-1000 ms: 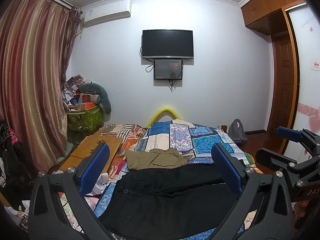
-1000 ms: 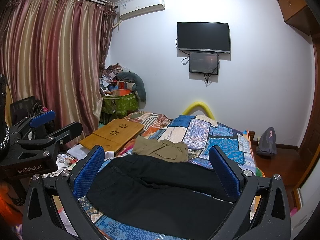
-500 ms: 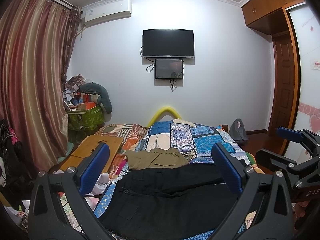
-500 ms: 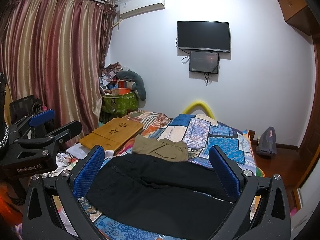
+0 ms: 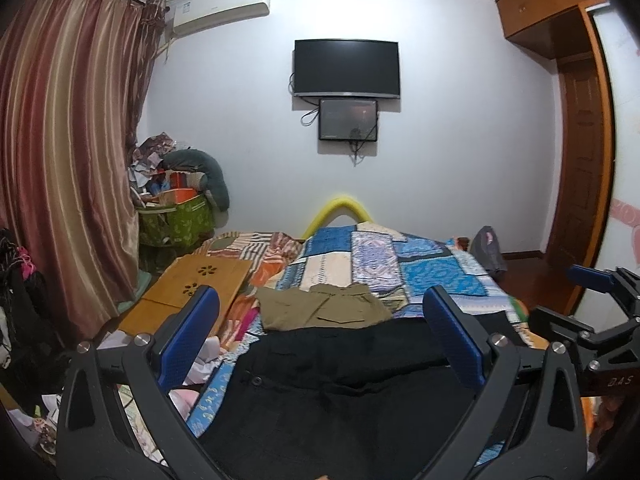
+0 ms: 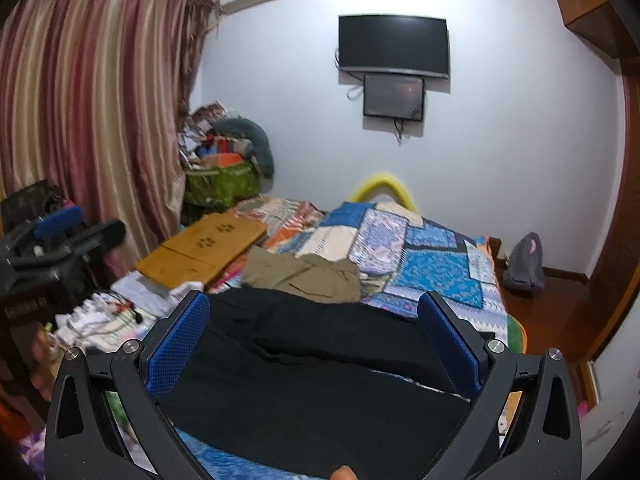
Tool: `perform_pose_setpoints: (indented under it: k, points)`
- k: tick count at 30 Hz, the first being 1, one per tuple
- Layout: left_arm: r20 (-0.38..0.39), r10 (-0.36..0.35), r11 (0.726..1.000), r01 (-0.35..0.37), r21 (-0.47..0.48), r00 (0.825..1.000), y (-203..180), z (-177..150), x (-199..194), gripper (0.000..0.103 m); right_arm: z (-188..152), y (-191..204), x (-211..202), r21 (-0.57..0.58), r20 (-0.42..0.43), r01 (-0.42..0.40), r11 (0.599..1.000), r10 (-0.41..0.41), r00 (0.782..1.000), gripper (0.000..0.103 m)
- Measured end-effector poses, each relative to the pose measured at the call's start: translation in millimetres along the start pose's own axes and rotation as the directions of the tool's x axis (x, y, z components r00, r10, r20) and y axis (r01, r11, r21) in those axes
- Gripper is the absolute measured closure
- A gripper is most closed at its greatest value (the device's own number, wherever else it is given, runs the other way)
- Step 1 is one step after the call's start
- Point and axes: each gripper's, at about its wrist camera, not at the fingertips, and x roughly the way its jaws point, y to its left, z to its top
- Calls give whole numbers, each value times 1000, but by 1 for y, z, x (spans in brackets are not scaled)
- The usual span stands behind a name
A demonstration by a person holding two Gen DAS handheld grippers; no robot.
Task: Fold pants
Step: 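Lower both grippers onto the black trousers' waistband and close them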
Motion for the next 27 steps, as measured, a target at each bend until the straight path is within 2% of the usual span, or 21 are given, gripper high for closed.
perform_pose_setpoints:
  k: [5, 9, 14, 18, 21, 24, 26, 27]
  points:
    - [-40, 72, 997, -70, 39, 997, 17, -5, 55, 0, -14, -25, 39, 7, -86, 28, 1000, -27, 996, 0]
    - [-126, 76, 996, -68, 66, 989, 35, -13, 113, 0, -22, -50, 66, 39, -134, 30, 999, -24, 991, 0]
    - [-197, 84, 996, -79, 31, 977, 59, -32, 174, 0, -27, -82, 95, 65, -178, 73, 995, -60, 982, 0]
    - [-284, 101, 995, -97, 27, 954, 78, -53, 232, 0, -32, -104, 126, 89, -229, 111, 990, -88, 969, 0]
    - [-325, 100, 994, -105, 1, 941, 93, -68, 268, 0, -36, -117, 151, 53, -270, 155, 987, -135, 953, 0]
    - [-352, 126, 990, -139, -10, 927, 107, -83, 303, 0, -43, -126, 176, 12, -303, 156, 988, -145, 942, 1]
    - [-398, 137, 988, -154, -10, 907, 114, -92, 324, 0, -48, -130, 192, 1, -334, 139, 990, -130, 934, 7]
    - [-442, 130, 989, -147, -6, 888, 117, -99, 340, 0, -50, -131, 201, -6, -349, 131, 991, -125, 929, 8]
